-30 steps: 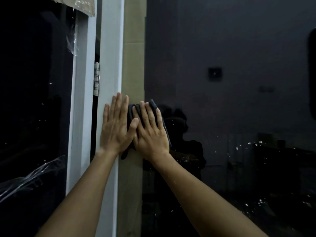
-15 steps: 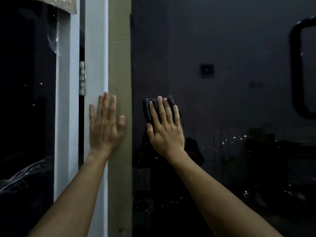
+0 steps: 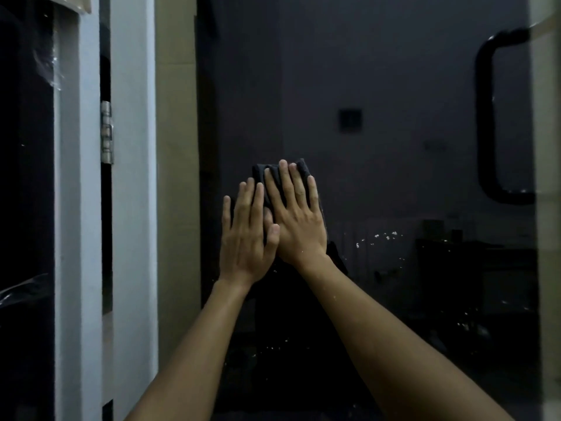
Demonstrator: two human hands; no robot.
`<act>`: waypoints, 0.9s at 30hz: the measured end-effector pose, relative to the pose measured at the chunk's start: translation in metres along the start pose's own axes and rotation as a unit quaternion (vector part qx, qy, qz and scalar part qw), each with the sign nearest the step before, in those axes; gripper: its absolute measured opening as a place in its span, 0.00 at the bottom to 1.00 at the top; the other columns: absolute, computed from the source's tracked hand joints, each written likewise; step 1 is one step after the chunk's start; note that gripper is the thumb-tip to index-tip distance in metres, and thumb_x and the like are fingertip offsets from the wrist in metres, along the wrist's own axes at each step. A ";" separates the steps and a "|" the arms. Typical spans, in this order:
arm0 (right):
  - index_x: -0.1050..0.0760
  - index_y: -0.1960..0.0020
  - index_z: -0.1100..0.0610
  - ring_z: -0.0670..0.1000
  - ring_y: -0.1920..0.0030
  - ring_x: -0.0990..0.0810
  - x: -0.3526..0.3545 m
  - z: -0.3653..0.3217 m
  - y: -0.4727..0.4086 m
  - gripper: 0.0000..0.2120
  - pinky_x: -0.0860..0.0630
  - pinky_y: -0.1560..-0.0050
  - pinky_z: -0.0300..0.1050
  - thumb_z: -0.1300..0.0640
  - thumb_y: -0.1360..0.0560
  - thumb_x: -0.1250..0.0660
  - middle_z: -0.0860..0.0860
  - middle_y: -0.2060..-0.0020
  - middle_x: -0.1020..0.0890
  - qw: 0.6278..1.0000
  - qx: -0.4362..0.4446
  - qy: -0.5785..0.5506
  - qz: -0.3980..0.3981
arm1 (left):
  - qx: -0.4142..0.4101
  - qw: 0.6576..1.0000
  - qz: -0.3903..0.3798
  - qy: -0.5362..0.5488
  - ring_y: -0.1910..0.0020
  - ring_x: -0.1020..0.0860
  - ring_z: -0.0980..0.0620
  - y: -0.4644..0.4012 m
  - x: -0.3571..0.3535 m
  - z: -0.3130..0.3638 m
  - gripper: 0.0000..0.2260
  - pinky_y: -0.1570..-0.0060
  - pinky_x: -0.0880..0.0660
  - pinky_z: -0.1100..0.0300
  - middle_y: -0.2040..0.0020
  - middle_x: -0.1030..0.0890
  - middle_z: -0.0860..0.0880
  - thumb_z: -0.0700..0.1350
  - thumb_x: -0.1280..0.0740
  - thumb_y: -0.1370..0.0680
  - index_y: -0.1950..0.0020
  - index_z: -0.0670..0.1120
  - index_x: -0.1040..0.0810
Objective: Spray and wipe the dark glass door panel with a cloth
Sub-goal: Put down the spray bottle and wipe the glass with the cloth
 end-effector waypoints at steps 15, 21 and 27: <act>0.53 0.16 0.56 0.56 0.17 0.54 0.015 0.124 0.052 0.30 0.51 0.18 0.59 0.44 0.14 0.55 0.58 0.17 0.52 0.997 -0.070 0.033 0.003 | 0.005 0.999 -0.018 0.038 0.17 0.48 0.45 0.013 -0.061 0.124 0.33 0.21 0.48 0.39 0.17 0.46 0.40 0.58 0.58 0.16 0.19 0.38 0.46; 0.50 0.16 0.56 0.56 0.17 0.54 0.019 0.171 0.077 0.31 0.54 0.18 0.60 0.47 0.16 0.49 0.58 0.17 0.51 0.997 -0.077 0.017 0.014 | 0.008 1.000 -0.010 0.010 0.18 0.47 0.45 0.018 -0.077 0.153 0.33 0.20 0.52 0.40 0.18 0.44 0.40 0.59 0.58 0.16 0.19 0.38 0.42; 0.51 0.16 0.56 0.56 0.17 0.55 0.026 0.224 0.102 0.32 0.54 0.18 0.61 0.47 0.16 0.49 0.58 0.17 0.52 0.996 -0.087 0.008 0.009 | -0.013 1.000 -0.024 0.012 0.18 0.47 0.46 0.022 -0.089 0.187 0.30 0.20 0.52 0.39 0.18 0.43 0.42 0.56 0.57 0.15 0.19 0.41 0.40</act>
Point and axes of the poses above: each hand's wrist, its own y-axis away from the middle knuckle, its own x-axis out of the back of the hand, z = x × y, the point moved 2 cm from there along -y, towards the middle knuckle
